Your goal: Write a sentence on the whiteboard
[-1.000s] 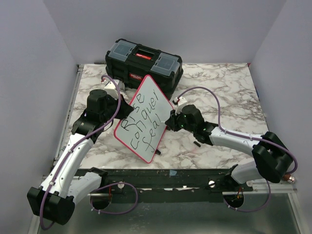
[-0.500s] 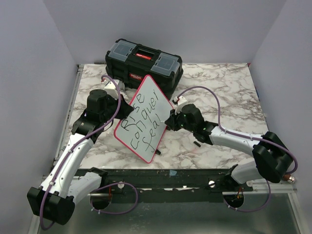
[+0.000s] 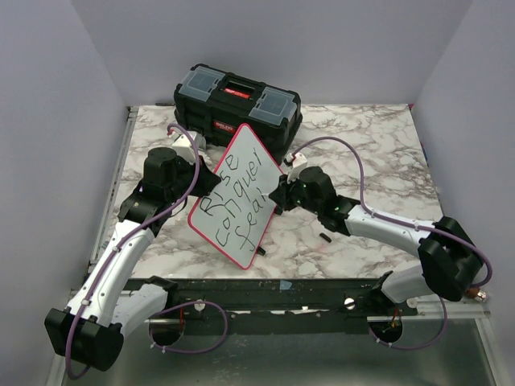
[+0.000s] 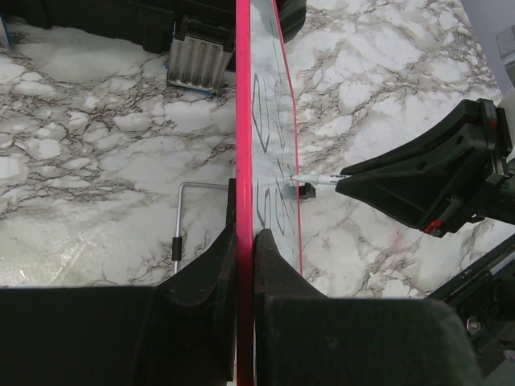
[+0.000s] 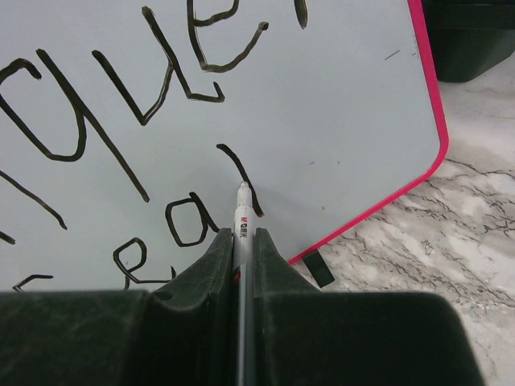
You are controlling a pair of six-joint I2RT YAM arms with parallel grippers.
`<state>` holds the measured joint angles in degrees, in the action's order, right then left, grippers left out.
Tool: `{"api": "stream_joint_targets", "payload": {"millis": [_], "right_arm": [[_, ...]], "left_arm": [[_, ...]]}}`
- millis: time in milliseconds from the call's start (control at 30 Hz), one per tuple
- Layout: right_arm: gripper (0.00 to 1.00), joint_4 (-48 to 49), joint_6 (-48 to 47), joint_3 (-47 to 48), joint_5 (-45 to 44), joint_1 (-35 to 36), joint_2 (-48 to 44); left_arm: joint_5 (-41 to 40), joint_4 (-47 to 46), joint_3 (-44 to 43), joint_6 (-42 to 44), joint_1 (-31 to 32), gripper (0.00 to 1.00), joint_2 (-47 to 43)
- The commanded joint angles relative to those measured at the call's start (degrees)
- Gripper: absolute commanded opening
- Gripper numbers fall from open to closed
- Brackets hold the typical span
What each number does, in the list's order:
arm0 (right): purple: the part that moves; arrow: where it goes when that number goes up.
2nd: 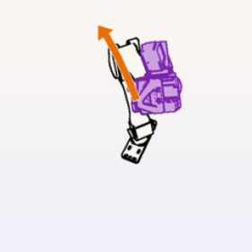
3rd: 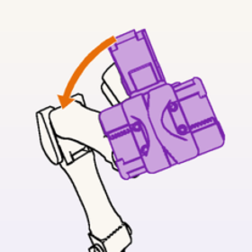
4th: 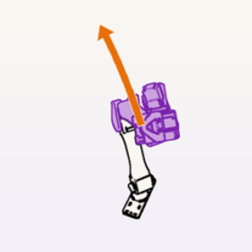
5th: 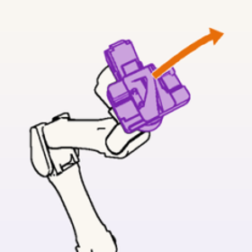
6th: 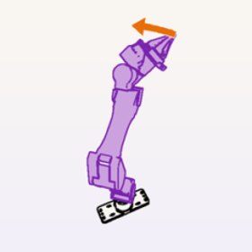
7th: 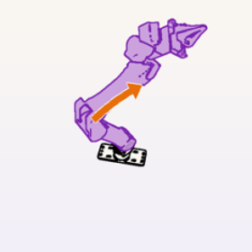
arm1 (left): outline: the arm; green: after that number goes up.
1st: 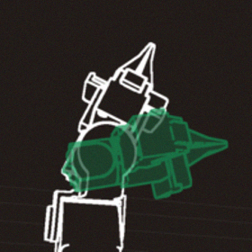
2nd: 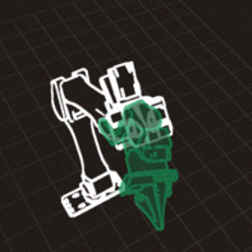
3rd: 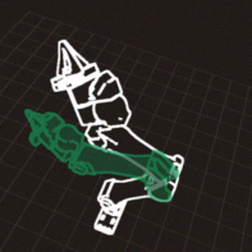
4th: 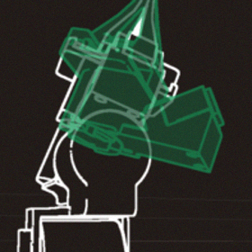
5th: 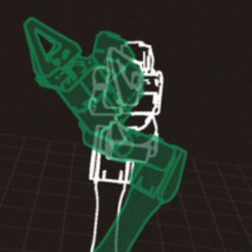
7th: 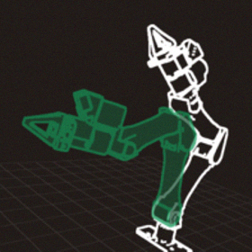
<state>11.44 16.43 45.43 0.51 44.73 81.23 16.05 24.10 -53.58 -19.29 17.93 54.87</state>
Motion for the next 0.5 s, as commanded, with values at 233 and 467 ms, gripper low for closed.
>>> {"api": "stream_joint_targets", "payload": {"millis": [233, 467], "right_arm": [[0.01, -0.8, -1.63, 4.23, -2.36, 0.24, 2.11], [0.01, -1.63, -2.61, 5.93, -3.4, 0.13, 2.65]], "left_arm": [[-1.82, 4.64, 0.94, 6.24, 0.7, 0.0, 0.25], [-1.82, 4.64, 0.98, 6.19, 0.7, 0.0, 0.28]]}}
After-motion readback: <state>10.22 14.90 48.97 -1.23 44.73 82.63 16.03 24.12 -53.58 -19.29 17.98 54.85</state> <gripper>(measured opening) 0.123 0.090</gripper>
